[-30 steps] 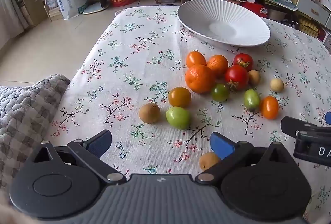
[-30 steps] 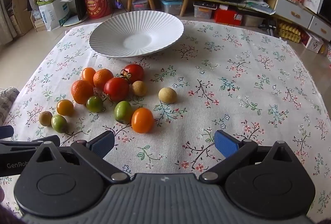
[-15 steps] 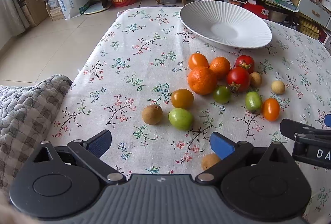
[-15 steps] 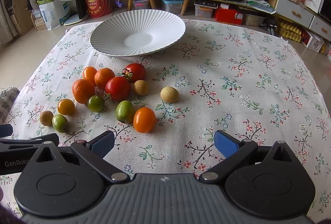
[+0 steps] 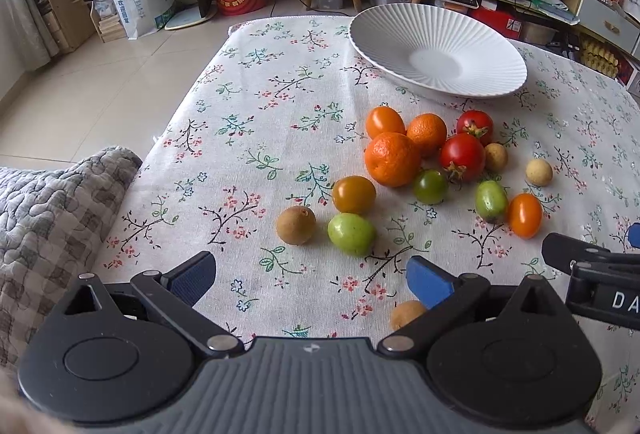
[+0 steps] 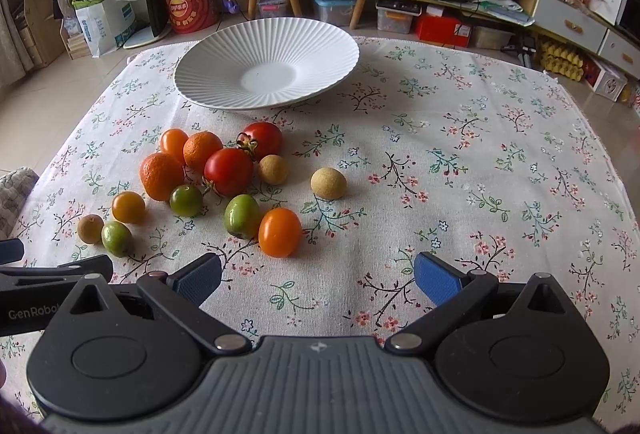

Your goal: Organize fruits

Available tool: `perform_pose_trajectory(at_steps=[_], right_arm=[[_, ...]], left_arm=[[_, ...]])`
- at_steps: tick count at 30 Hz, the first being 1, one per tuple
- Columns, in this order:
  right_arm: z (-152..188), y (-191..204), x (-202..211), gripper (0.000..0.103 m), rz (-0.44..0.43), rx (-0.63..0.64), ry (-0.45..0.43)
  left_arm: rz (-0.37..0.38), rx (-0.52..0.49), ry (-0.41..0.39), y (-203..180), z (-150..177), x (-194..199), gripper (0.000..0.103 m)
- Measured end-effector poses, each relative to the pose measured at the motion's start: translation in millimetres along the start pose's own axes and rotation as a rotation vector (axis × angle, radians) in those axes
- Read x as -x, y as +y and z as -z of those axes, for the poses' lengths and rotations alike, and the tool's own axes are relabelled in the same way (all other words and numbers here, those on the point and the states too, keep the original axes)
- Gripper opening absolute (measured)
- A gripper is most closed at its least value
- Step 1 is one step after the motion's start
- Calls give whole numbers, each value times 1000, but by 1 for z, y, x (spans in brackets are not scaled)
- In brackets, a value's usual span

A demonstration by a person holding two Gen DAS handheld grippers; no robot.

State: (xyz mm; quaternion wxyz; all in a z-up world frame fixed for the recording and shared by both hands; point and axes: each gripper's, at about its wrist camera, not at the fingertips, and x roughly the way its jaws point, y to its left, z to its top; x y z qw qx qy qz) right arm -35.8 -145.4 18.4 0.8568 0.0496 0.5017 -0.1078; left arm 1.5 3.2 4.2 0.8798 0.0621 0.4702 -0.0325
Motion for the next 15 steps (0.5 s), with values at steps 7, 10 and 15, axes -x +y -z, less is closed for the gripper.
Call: perform_pose_trajectory(at_steps=[7, 10, 15], right_arm=[[-1, 0, 0, 103, 1, 4, 3], [-1, 0, 0, 103, 1, 5, 3], [-1, 1, 0, 103, 2, 6, 4]], left_arm=[[-2, 0, -4, 1, -1, 1, 100], [-4, 1, -5, 1, -1, 1, 100], [-8, 2, -10, 1, -2, 1, 100]])
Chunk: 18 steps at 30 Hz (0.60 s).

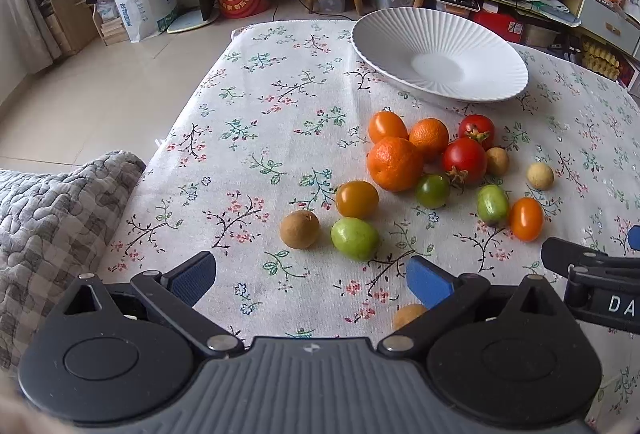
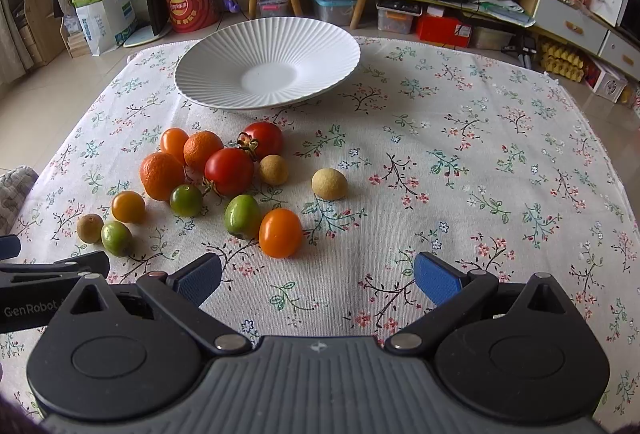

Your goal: Organize fruits

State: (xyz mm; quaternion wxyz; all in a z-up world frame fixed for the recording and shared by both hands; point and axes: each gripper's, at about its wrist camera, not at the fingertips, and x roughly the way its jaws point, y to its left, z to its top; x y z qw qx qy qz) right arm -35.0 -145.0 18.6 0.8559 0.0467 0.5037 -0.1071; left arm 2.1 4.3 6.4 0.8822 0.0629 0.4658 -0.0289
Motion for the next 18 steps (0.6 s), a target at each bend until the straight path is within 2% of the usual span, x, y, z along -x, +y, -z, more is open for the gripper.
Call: perform_pose_trajectory(at_steps=[18], right_arm=[[-3, 1, 2, 103, 14, 10, -31]], left_arm=[[-11, 2, -15, 0, -3, 1, 100]])
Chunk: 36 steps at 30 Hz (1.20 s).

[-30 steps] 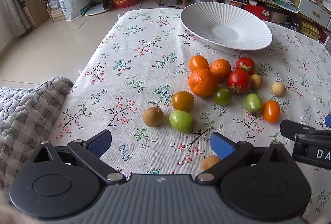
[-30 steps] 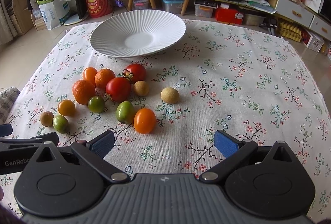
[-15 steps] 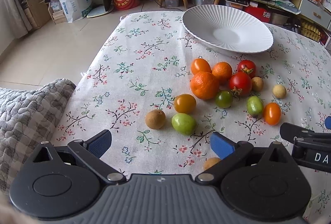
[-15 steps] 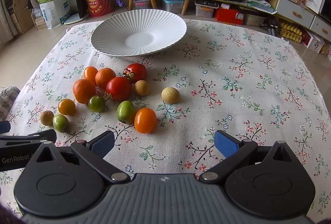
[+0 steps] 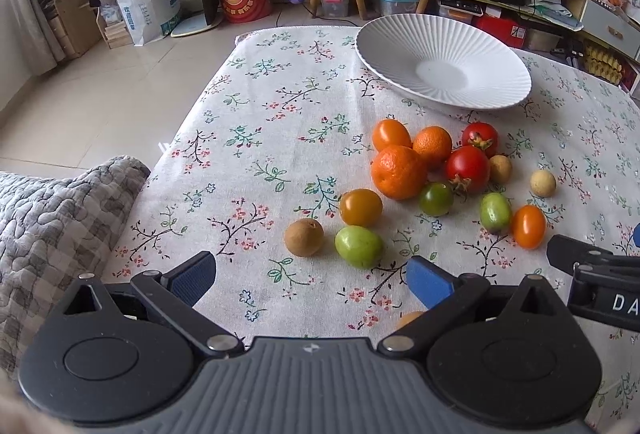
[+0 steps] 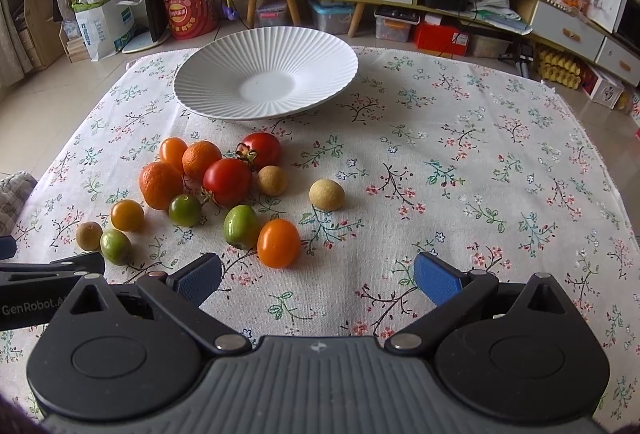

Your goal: Organize fruits

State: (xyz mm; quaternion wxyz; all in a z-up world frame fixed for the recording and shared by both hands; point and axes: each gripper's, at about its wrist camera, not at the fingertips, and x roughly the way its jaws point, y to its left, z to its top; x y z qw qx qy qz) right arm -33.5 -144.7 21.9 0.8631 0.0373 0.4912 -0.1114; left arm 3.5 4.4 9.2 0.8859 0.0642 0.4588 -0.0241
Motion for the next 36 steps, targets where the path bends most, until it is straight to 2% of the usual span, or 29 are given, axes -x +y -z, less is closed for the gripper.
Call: perform_pose_trajectory(at_steps=[7, 13, 30, 36], right_arm=[[-2, 0, 3, 103, 1, 22, -25], [-5, 0, 1, 103, -35, 25, 5], [-26, 1, 3, 103, -60, 74, -22], [-23, -4, -2, 103, -69, 64, -24]], left_arm=[[-1, -5, -11, -1, -3, 2, 100], [16, -11, -15, -4, -6, 3, 100], [26, -14, -28, -4, -12, -2, 100], [33, -27, -48, -6, -14, -3, 100]])
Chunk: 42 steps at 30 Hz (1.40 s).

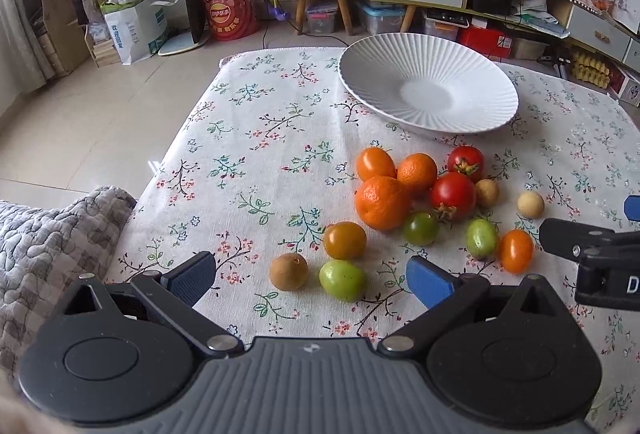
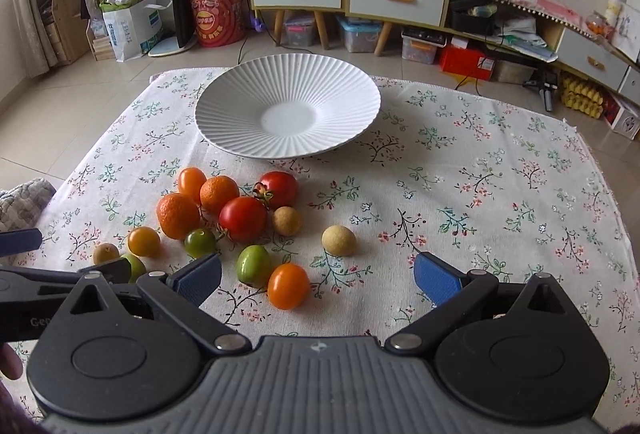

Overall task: Organize fruits
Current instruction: 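Close the left gripper on the green plum while the right gripper grasps the orange tomato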

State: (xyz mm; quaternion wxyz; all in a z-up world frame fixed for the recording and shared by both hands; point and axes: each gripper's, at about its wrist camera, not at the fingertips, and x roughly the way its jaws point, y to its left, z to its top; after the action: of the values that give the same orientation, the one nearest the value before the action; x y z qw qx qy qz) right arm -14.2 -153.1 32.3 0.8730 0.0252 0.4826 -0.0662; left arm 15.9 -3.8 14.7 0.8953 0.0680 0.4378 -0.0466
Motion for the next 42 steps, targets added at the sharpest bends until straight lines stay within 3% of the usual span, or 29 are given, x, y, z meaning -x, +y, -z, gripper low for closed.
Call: perform_pose_trajectory(at_steps=[9, 19, 26, 37, 42], right_arm=[[7, -10, -6, 103, -26, 10, -3], [21, -19, -11, 102, -140, 75, 9], [27, -25, -22, 78, -238, 53, 63], [27, -25, -33, 51, -288, 39, 73], [27, -24, -36, 42, -289, 23, 62]], left_arm=[[50, -32, -16, 0, 4, -3, 100], [212, -55, -26, 7, 16, -8, 100], [260, -70, -50, 12, 23, -19, 98], [349, 4, -25, 22, 27, -33, 59], [348, -4, -40, 22, 26, -31, 52]])
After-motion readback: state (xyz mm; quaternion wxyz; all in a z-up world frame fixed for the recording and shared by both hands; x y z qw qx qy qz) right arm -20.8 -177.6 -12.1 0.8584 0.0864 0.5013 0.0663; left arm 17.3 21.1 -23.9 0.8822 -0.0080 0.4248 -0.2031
